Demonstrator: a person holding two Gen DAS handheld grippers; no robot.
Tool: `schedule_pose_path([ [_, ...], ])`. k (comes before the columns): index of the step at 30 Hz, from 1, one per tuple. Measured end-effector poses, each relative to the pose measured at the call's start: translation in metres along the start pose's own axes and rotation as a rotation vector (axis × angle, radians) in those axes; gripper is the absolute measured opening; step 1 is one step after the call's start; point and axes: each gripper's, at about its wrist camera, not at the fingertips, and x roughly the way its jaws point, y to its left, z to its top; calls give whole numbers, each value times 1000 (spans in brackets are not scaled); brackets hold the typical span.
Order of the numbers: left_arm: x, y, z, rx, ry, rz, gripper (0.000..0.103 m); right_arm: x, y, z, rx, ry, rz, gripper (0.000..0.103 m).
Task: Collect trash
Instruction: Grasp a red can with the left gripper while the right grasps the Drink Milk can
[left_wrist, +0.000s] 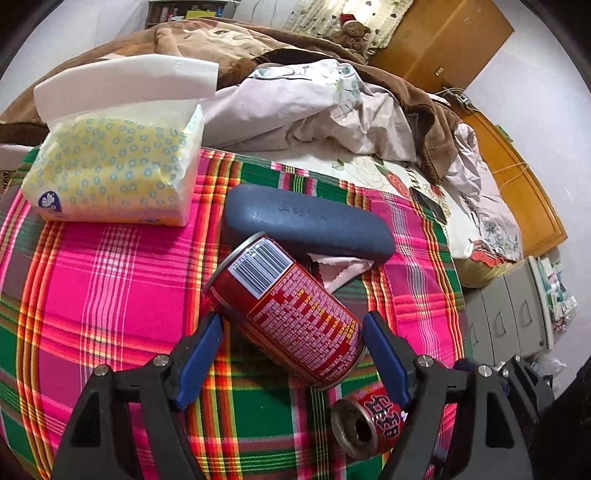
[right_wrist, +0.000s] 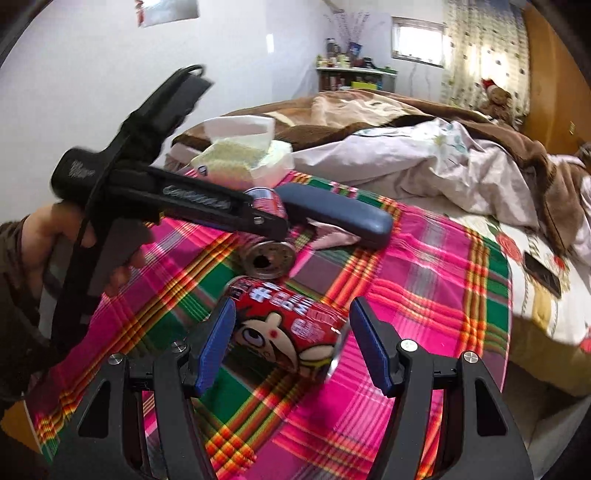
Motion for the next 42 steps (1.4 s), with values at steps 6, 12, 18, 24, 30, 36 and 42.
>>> schedule_pose_path([
  [6, 12, 4, 8, -36, 20, -9, 80, 13, 5, 4, -74, 58, 48, 66],
  [12, 21, 6, 8, -13, 39, 29, 81, 16, 23, -8, -213, 141, 29, 66],
  [18, 21, 6, 7, 0, 33, 23, 80, 19, 19, -18, -125, 183, 30, 66],
  [24, 17, 6, 1, 36, 37, 47, 76, 27, 6, -19, 43, 190, 47, 60],
  [30, 9, 7, -9, 67, 32, 65, 67, 16, 7, -28, 79, 167, -7, 57],
  [36, 6, 2, -7, 96, -28, 84, 69, 10, -12, -32, 181, 149, -80, 56],
  [42, 11, 1, 8, 64, -66, 95, 71, 15, -26, -30, 235, 137, -113, 56],
])
